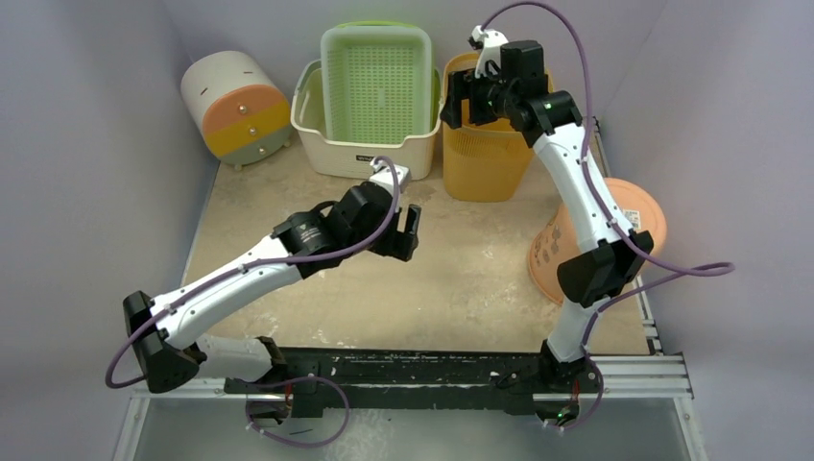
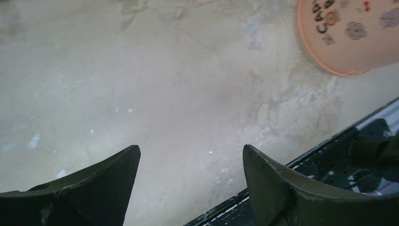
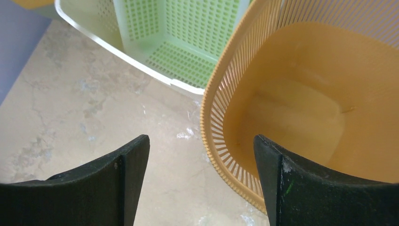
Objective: Turn the large container upside down
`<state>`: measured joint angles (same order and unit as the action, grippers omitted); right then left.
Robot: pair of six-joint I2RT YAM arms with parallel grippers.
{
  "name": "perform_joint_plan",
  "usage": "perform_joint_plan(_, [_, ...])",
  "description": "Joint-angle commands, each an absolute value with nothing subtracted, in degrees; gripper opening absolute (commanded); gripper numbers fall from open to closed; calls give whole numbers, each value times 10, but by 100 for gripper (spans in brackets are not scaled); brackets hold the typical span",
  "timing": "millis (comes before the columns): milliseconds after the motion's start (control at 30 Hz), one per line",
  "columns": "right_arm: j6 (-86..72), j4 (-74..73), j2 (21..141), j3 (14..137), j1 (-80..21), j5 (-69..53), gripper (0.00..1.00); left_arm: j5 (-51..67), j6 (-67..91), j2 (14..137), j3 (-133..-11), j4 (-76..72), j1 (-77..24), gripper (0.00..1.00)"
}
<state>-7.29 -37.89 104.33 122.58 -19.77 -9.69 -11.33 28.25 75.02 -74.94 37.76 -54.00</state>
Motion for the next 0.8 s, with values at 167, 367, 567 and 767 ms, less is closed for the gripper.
perform_joint_plan(167, [-57,-334,1026,1142,-198,-96,75,-265,347,647,-712,498,-536,78])
perform_joint_plan(367, [-57,-319,1045,1133,-198,-91,65,-269,376,611,-683,499,-537,78])
perform_joint_plan(567, [-57,-327,1061,1139,-199,-61,44,-291,373,592,-688,522,-536,78])
perform_joint_plan(767, [-39,-350,1074,1131,-209,-30,45,-309,379,559,-691,555,-537,78])
